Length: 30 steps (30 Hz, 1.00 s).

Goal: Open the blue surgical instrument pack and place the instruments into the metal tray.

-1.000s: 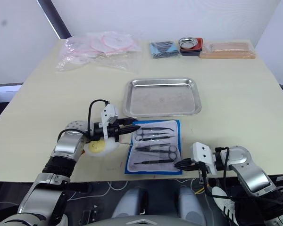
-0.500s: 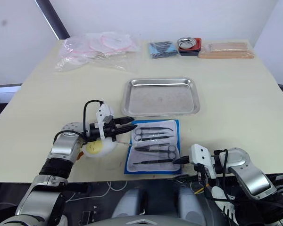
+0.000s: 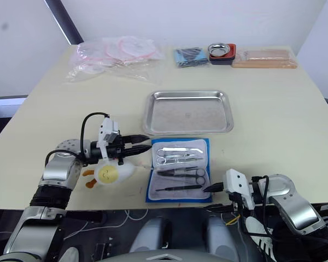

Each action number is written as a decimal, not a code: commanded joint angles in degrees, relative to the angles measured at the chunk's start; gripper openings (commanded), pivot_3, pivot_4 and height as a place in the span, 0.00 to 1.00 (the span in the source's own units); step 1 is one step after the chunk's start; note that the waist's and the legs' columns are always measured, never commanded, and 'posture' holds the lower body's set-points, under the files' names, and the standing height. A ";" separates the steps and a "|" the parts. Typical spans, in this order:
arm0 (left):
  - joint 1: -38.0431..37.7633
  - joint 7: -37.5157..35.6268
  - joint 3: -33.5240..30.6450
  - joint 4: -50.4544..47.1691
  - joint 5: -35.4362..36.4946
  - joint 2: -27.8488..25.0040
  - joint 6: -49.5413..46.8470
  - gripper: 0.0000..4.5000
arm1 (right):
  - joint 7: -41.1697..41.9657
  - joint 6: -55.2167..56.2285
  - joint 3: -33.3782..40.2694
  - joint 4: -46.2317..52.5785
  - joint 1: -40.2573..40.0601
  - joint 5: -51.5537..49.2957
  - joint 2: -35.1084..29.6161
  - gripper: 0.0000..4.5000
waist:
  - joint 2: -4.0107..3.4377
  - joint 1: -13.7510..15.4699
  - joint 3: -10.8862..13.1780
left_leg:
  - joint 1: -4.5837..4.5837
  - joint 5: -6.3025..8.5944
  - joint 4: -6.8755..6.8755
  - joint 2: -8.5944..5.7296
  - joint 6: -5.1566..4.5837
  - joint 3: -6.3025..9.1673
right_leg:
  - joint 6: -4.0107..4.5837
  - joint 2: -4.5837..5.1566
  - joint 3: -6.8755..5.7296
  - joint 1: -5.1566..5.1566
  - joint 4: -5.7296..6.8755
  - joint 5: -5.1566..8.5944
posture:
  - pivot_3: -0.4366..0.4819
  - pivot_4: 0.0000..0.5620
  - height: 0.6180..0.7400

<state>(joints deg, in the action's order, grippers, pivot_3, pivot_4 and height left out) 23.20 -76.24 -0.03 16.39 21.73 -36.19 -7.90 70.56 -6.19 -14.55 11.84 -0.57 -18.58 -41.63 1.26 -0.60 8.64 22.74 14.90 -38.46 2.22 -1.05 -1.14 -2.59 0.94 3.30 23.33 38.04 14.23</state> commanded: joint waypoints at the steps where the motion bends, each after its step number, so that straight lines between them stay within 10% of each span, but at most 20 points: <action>1: 3.60 -2.96 -1.66 -0.47 1.17 -1.70 2.58 0.42 | -0.27 -2.20 3.20 1.08 -1.05 -2.05 -1.59 0.51 | 0.06 0.08 0.03 | 0.01 0.00 -0.01 0.00 0.00 0.02 | 0.00 0.00 -0.02 0.00 0.00 0.00 | 0.48 0.27 1.00; 7: 5.79 -5.20 -1.60 -1.63 1.82 -2.90 3.57 0.42 | -0.58 -5.87 9.01 5.01 -1.98 -9.21 -1.41 0.65 | 0.06 -0.23 0.05 | 0.04 0.00 -0.01 0.00 0.00 -0.01 | 0.01 0.00 0.03 0.02 0.00 0.00 | 0.48 0.27 1.00; 11: 7.78 -7.24 -1.94 -3.78 3.41 -3.64 2.66 0.59 | -0.14 -3.99 11.71 4.04 -1.31 -10.77 -0.54 1.00 | 0.09 -0.09 0.09 | 0.16 0.00 0.01 0.01 0.00 0.04 | 0.01 -0.02 -0.02 0.11 0.01 0.00 | 0.48 0.27 1.00; 15: 7.80 -10.16 -1.23 -6.85 4.40 -5.35 1.84 0.99 | -0.33 -2.00 12.44 2.63 1.22 -10.51 1.13 1.00 | 0.08 -0.28 0.10 | 0.16 0.00 0.00 0.00 0.00 0.00 | 0.00 -0.01 0.01 0.11 0.00 0.00 | 0.48 0.27 1.00; 30: 2.89 -15.57 -0.21 -12.30 6.33 -9.21 3.68 0.99 | 1.89 11.61 2.86 -14.52 16.90 0.14 12.75 1.00 | 0.01 -0.17 0.23 | 0.15 0.00 0.01 0.02 0.00 -0.03 | 0.02 -0.02 0.03 0.13 0.01 0.00 | 0.48 0.27 1.00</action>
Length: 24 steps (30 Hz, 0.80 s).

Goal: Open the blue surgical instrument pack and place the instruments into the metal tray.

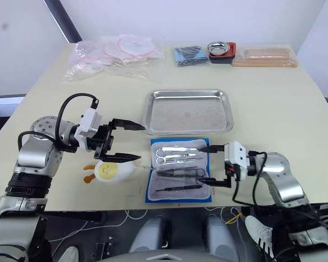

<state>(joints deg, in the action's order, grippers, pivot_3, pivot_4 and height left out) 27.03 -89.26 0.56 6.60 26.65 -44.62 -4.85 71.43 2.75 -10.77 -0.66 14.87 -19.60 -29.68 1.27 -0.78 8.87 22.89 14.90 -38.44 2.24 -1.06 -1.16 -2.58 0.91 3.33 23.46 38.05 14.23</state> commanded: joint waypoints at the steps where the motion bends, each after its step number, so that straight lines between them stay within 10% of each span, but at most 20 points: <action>1: -1.30 -2.19 -0.90 -3.03 1.65 -0.80 0.61 0.99 | 1.27 3.27 -1.29 -2.94 1.74 1.68 1.08 1.00 | 0.00 0.03 0.00 | 0.00 0.00 0.01 0.00 0.00 0.01 | 0.01 0.00 0.00 0.00 0.00 0.00 | 0.48 0.27 1.00; 24: -3.22 -2.15 -1.90 -3.38 5.10 -2.14 -2.21 0.99 | -1.37 -4.13 -6.68 -15.10 0.52 10.39 1.16 1.00 | 0.05 -0.03 -0.06 | -0.19 0.00 -0.01 0.01 0.00 0.00 | 0.01 0.00 0.01 -0.08 0.07 0.00 | 0.48 0.27 1.00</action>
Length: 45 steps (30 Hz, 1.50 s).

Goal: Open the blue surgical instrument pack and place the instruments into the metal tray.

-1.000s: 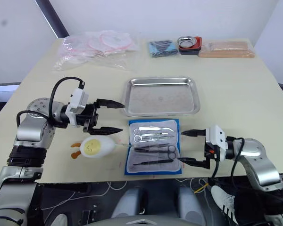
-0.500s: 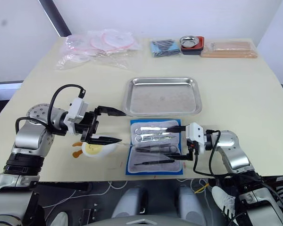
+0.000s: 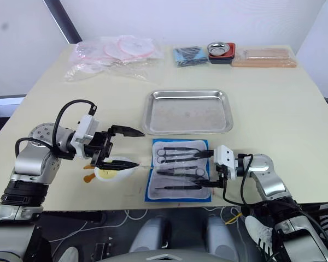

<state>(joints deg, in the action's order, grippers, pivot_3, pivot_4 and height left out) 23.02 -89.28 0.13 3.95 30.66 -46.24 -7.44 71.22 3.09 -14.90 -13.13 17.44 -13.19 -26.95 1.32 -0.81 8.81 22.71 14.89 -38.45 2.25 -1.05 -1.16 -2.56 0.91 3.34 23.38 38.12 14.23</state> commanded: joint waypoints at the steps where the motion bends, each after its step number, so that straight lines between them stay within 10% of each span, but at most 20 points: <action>1: 0.82 -2.29 -1.48 -0.73 1.36 -0.51 0.21 0.99 | -1.33 -4.48 -2.65 -2.64 -2.13 4.16 -1.59 1.00 | 0.00 0.00 -0.01 | -0.02 0.00 0.00 0.00 0.00 0.00 | 0.00 0.00 0.00 -0.02 0.00 0.00 | 0.48 0.27 1.00; 23: 11.56 1.42 6.82 14.41 -9.98 6.81 10.47 0.99 | -2.84 -3.59 -2.41 -3.25 -2.71 3.95 -1.59 1.00 | 0.10 0.11 -0.13 | -0.29 -0.01 -0.05 -0.01 0.00 0.00 | 0.00 -0.02 -0.02 -0.30 -0.01 0.01 | 0.48 0.27 1.00; 28: 14.58 2.00 7.94 24.14 -14.25 12.62 19.45 0.65 | -3.69 -3.35 -2.29 -3.14 -2.58 4.01 -1.37 1.00 | 0.10 0.03 -0.14 | -0.42 0.00 -0.05 -0.01 0.00 0.00 | -0.01 -0.02 -0.01 -0.46 -0.06 0.00 | 0.48 0.27 1.00; 39: 19.55 3.37 9.88 38.08 -21.00 17.97 26.18 0.63 | -4.91 -1.89 -2.16 -3.75 -2.56 4.11 -0.84 1.00 | 0.11 -0.08 -0.14 | -0.62 0.00 -0.03 -0.01 0.00 0.01 | -0.02 -0.04 0.01 -0.65 -0.06 0.01 | 0.48 0.27 1.00; 45: 20.44 3.18 8.89 40.66 -21.23 18.54 24.68 0.34 | -5.45 -1.49 -2.19 -3.67 -2.66 4.25 -0.58 1.00 | 0.11 -0.16 -0.13 | -0.62 0.00 -0.03 -0.01 -0.01 0.02 | -0.02 -0.04 0.01 -0.64 -0.05 0.00 | 0.48 0.27 1.00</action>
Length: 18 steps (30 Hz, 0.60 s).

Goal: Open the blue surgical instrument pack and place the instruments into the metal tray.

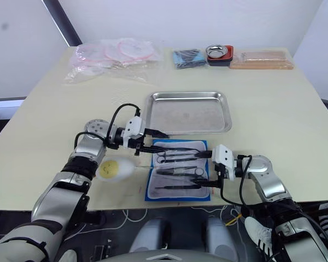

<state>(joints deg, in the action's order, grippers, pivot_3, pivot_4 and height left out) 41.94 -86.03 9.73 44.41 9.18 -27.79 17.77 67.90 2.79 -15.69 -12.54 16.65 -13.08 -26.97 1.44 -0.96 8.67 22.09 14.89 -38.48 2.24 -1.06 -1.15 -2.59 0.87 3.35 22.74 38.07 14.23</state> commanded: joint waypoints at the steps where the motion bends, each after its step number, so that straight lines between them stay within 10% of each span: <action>1: 1.58 -0.54 -0.96 0.11 0.76 0.34 -1.31 0.34 | -2.18 -1.23 -1.37 -4.22 -1.92 4.04 -0.47 1.00 | 0.00 -0.01 0.00 | 0.00 0.00 0.00 0.00 0.00 0.00 | 0.00 0.00 0.00 0.00 0.00 0.00 | 0.48 0.27 1.00; 18: 2.55 1.19 2.51 1.43 -5.43 1.18 -2.62 0.34 | -3.03 0.58 -1.58 -5.53 -1.62 4.56 0.16 1.00 | 0.00 -0.21 0.00 | -0.03 0.00 0.02 0.00 0.00 0.00 | -0.01 -0.01 0.01 0.00 0.00 0.01 | 0.48 0.27 1.00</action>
<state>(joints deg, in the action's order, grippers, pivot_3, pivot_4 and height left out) 43.72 -84.73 11.73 45.76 4.94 -26.32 14.61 67.00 4.44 -15.73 -13.59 16.73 -13.08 -26.19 1.44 -1.18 8.67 22.06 14.89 -38.45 2.24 -1.06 -1.14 -2.59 0.86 3.36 22.73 38.07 14.25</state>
